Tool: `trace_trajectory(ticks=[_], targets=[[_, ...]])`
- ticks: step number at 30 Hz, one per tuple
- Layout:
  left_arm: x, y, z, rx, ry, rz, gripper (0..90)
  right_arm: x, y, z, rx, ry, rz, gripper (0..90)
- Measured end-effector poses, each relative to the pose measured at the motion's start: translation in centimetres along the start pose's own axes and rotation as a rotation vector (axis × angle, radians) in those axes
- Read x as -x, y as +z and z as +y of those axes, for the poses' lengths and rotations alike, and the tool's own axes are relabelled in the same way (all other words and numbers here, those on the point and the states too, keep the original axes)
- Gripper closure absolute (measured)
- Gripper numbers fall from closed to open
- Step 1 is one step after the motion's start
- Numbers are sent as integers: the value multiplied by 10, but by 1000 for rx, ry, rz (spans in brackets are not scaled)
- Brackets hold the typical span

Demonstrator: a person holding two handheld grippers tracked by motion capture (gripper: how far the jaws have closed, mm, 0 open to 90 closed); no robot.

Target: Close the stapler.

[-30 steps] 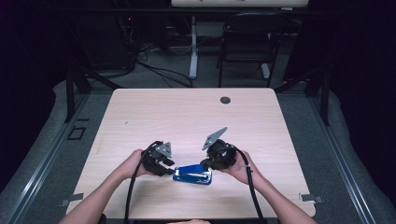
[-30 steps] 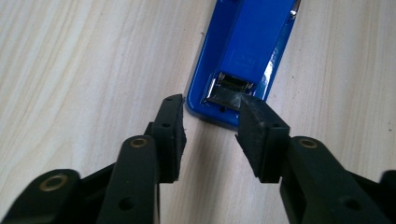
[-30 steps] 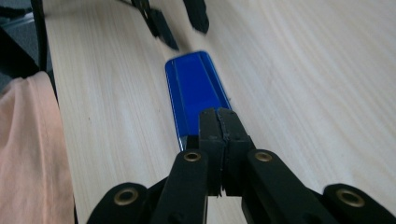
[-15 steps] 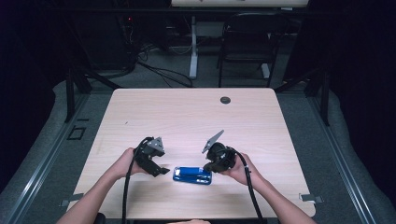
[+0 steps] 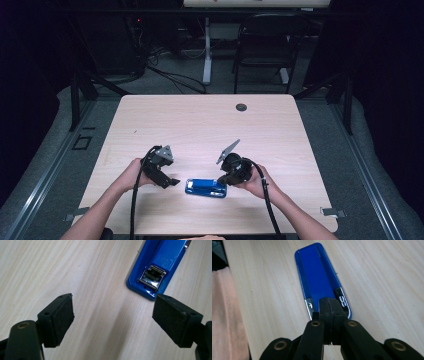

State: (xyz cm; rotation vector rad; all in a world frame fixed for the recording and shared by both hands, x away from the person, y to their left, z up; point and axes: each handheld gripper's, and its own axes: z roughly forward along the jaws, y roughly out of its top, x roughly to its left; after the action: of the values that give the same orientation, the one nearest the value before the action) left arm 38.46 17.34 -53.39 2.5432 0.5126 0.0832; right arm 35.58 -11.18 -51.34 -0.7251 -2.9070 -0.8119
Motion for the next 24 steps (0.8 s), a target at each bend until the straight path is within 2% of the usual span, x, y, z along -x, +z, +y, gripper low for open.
trace_trajectory(ticks=[4,8,10,13,17,20,21,24], targets=[[0,-2,-1,19,10,6,152,1,-4,0,43,0,2,900],[-1,-4,1,41,8,16,136,4,-12,0,66,-4,-46,851],[-2,-5,0,50,0,30,121,6,-15,-2,72,6,-80,759],[-6,-7,-1,58,-32,31,74,10,-21,-3,69,8,-123,690],[-10,-6,-4,48,-62,44,11,17,-30,-6,69,15,-172,521],[-15,-6,-7,46,-93,66,1,24,-36,-12,78,45,-218,373],[-17,-6,-9,48,-108,73,0,26,-39,-14,63,43,-225,322],[-23,-8,-15,55,-143,99,0,32,-45,-20,74,63,-258,240]])
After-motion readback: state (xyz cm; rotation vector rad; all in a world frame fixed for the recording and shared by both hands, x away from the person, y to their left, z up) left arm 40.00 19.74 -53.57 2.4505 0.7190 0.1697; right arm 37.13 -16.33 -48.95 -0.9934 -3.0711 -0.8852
